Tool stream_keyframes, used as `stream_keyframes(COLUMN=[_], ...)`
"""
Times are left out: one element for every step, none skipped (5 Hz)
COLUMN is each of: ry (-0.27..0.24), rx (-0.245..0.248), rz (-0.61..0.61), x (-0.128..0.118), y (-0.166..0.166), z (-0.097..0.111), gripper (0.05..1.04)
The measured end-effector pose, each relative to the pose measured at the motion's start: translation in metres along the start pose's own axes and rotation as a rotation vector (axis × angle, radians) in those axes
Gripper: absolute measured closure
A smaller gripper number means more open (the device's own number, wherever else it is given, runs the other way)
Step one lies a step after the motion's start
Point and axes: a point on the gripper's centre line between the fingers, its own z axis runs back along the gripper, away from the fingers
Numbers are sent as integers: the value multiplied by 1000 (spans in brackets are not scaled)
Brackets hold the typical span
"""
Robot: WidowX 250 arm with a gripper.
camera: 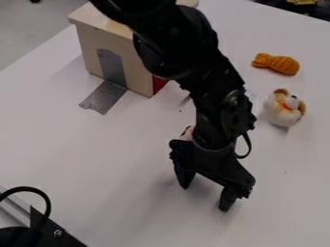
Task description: Take the maroon monkey and put if on the left of the table
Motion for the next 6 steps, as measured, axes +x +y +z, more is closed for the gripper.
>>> stream_keyframes(ry=[6,-1,-64,-139,-154,-76], rx=[1,0,-43,-64,-90,-109], rz=[0,-15,-32,-55,-82,-136], x=[-1,1,19,39,61,72], y=[0,11,21,28,37,40], z=[-1,24,60,89,88,52], gripper=[85,86,86,85,86,86])
